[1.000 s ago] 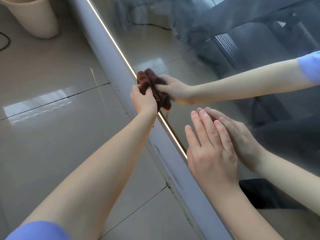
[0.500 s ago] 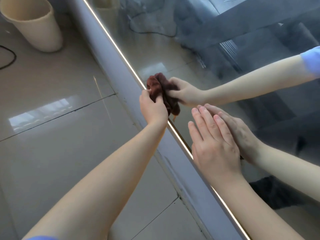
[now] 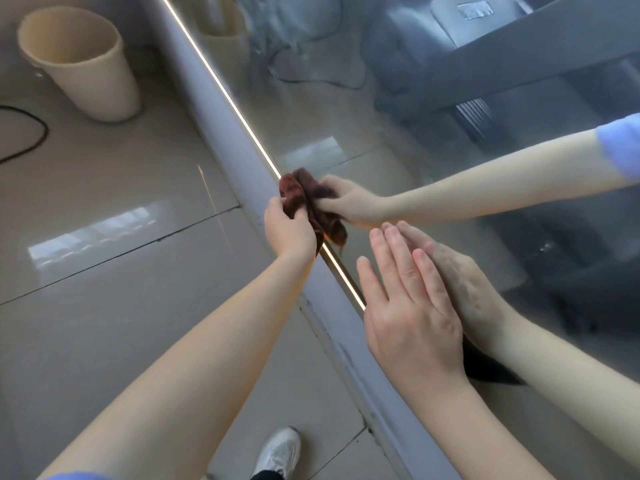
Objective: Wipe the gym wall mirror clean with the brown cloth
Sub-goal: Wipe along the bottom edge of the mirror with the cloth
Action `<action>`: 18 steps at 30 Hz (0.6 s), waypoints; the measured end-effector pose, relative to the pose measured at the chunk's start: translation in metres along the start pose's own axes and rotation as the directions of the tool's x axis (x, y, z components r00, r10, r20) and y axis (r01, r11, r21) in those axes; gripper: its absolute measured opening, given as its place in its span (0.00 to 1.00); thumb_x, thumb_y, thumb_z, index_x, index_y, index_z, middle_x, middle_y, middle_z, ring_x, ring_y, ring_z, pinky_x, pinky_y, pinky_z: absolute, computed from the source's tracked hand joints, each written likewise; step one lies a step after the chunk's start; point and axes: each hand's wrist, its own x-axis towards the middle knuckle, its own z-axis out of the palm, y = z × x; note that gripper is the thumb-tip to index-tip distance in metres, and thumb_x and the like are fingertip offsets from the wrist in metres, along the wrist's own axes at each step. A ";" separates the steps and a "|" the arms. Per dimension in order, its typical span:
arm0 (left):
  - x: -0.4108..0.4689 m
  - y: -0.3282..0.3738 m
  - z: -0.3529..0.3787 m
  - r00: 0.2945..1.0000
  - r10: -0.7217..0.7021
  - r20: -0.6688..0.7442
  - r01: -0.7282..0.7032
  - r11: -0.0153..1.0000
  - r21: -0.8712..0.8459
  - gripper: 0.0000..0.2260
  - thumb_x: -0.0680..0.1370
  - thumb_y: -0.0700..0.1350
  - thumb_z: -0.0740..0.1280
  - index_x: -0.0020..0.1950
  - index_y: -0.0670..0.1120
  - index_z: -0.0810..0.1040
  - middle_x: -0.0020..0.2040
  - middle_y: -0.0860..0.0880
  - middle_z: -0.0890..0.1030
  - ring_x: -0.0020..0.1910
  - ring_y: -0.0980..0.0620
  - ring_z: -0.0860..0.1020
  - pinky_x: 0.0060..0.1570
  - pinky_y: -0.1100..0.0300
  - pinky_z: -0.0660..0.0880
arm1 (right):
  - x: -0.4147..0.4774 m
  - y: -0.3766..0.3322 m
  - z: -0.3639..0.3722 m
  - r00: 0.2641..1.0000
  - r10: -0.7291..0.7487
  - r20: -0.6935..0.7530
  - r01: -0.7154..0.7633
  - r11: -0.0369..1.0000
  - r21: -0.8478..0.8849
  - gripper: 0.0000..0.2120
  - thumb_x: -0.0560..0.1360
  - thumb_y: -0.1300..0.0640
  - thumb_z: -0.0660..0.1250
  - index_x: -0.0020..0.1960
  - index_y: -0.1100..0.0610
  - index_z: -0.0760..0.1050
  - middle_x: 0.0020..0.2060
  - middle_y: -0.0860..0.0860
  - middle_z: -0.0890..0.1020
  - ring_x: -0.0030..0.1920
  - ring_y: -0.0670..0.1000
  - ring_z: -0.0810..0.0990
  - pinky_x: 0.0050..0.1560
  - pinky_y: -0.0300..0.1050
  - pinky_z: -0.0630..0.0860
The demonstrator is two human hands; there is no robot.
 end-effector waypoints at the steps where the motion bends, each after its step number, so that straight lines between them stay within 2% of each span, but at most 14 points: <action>1: 0.000 -0.001 0.001 1.000 -0.005 -0.011 0.005 1.000 -0.013 0.11 0.81 0.43 0.63 0.41 0.53 0.69 0.54 0.43 0.79 0.52 0.44 0.79 0.59 0.43 0.75 | 0.004 -0.002 0.001 1.000 0.000 -0.006 0.000 1.000 0.015 0.18 0.78 0.60 0.59 0.66 0.59 0.77 0.72 0.60 0.70 0.74 0.56 0.63 0.77 0.49 0.47; 4: -0.007 0.001 0.000 0.998 0.061 -0.007 -0.061 0.997 -0.052 0.09 0.80 0.46 0.64 0.41 0.56 0.71 0.52 0.45 0.79 0.50 0.43 0.80 0.56 0.40 0.77 | 0.018 -0.007 0.005 1.000 0.010 -0.007 -0.009 0.999 0.051 0.20 0.78 0.60 0.55 0.67 0.59 0.76 0.72 0.60 0.70 0.74 0.55 0.63 0.77 0.49 0.47; 9: -0.008 0.020 0.002 0.982 0.181 -0.045 -0.185 0.976 -0.115 0.10 0.81 0.41 0.65 0.42 0.52 0.71 0.51 0.43 0.79 0.49 0.48 0.77 0.54 0.55 0.74 | 0.043 -0.016 0.011 0.999 0.033 -0.025 -0.031 0.995 0.100 0.20 0.78 0.61 0.55 0.67 0.59 0.76 0.72 0.60 0.71 0.74 0.56 0.64 0.77 0.49 0.47; 11: 0.008 0.034 0.005 0.990 0.116 -0.084 -0.127 0.983 -0.136 0.09 0.82 0.42 0.64 0.42 0.51 0.71 0.49 0.45 0.79 0.46 0.50 0.76 0.51 0.57 0.73 | 0.049 -0.018 0.012 0.999 0.042 -0.026 -0.039 0.992 0.123 0.20 0.78 0.62 0.54 0.66 0.60 0.76 0.71 0.60 0.71 0.74 0.56 0.67 0.77 0.49 0.47; 13: 0.028 0.048 0.003 0.995 0.009 -0.104 -0.025 0.988 -0.155 0.06 0.82 0.42 0.63 0.46 0.47 0.72 0.46 0.50 0.77 0.45 0.51 0.76 0.49 0.59 0.72 | 0.052 -0.018 0.011 0.999 0.032 -0.023 -0.028 0.991 0.133 0.20 0.78 0.62 0.54 0.66 0.60 0.77 0.71 0.61 0.71 0.73 0.56 0.68 0.76 0.49 0.48; 15: 0.038 0.052 0.002 0.996 -0.014 -0.087 0.002 0.989 -0.145 0.03 0.83 0.42 0.62 0.50 0.46 0.72 0.47 0.50 0.77 0.48 0.49 0.76 0.53 0.57 0.73 | 0.052 -0.017 0.012 1.000 0.021 -0.021 -0.018 0.992 0.128 0.21 0.77 0.62 0.54 0.65 0.61 0.77 0.71 0.61 0.71 0.73 0.56 0.68 0.76 0.49 0.49; 18: 0.026 0.038 -0.001 0.999 0.048 -0.026 -0.050 0.993 -0.104 0.04 0.82 0.43 0.61 0.50 0.49 0.74 0.54 0.43 0.79 0.53 0.45 0.78 0.59 0.48 0.75 | 0.055 -0.018 0.014 1.000 0.013 -0.016 -0.011 0.994 0.107 0.21 0.77 0.62 0.54 0.65 0.60 0.77 0.71 0.61 0.71 0.73 0.56 0.67 0.76 0.49 0.49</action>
